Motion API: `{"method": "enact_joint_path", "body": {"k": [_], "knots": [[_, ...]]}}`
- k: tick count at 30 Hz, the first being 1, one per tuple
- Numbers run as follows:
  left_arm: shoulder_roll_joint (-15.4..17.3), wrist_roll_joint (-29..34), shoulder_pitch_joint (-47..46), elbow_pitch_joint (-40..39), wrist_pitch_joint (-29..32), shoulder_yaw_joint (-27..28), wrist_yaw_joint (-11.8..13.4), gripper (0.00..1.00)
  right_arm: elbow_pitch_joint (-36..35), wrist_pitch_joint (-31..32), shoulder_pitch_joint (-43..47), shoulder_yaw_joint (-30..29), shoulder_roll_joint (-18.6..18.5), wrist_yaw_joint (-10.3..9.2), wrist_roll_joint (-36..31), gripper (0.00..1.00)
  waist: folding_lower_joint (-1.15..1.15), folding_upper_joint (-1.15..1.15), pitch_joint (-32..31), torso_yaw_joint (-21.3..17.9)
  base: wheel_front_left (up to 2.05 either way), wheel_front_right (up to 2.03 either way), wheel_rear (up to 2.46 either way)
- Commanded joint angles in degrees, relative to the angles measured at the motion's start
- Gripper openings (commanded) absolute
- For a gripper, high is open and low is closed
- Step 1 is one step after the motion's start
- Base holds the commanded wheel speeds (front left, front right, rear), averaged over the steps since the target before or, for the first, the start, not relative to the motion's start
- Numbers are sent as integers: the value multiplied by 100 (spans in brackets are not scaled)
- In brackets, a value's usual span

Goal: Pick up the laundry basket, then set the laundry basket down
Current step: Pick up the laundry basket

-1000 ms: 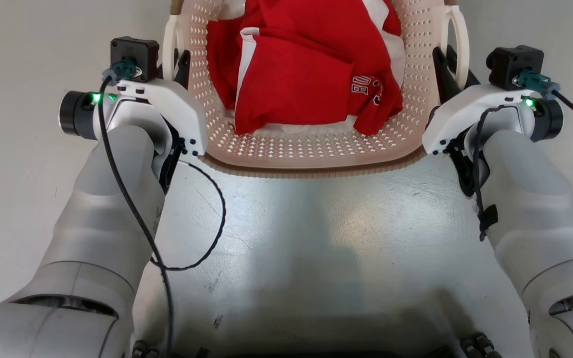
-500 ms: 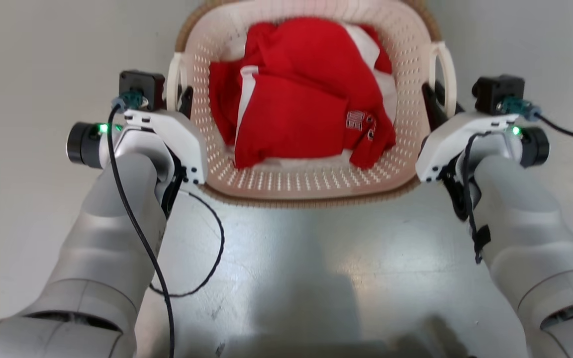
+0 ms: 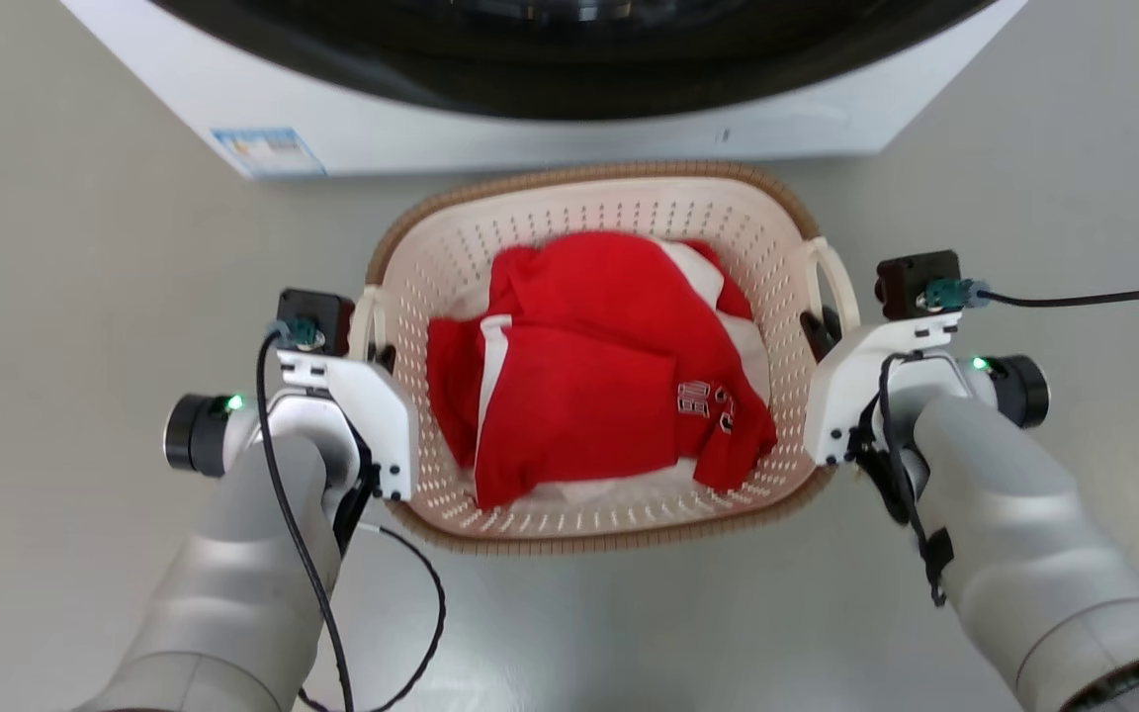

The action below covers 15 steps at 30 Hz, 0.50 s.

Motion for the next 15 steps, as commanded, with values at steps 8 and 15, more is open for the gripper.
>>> {"method": "enact_joint_path", "body": {"k": [8, 15], "knots": [[245, 4, 644, -73, 416, -84, 3, 0, -135, 572, 751, 656, 0, 18, 540, 0, 0, 0, -1546, -80, 0, 0, 0], [234, 10, 951, -72, 717, -240, -47, 0, -286, 757, 1070, 1063, 0, 18, 946, 0, 0, 0, -2142, -88, 0, 0, 0]]}}
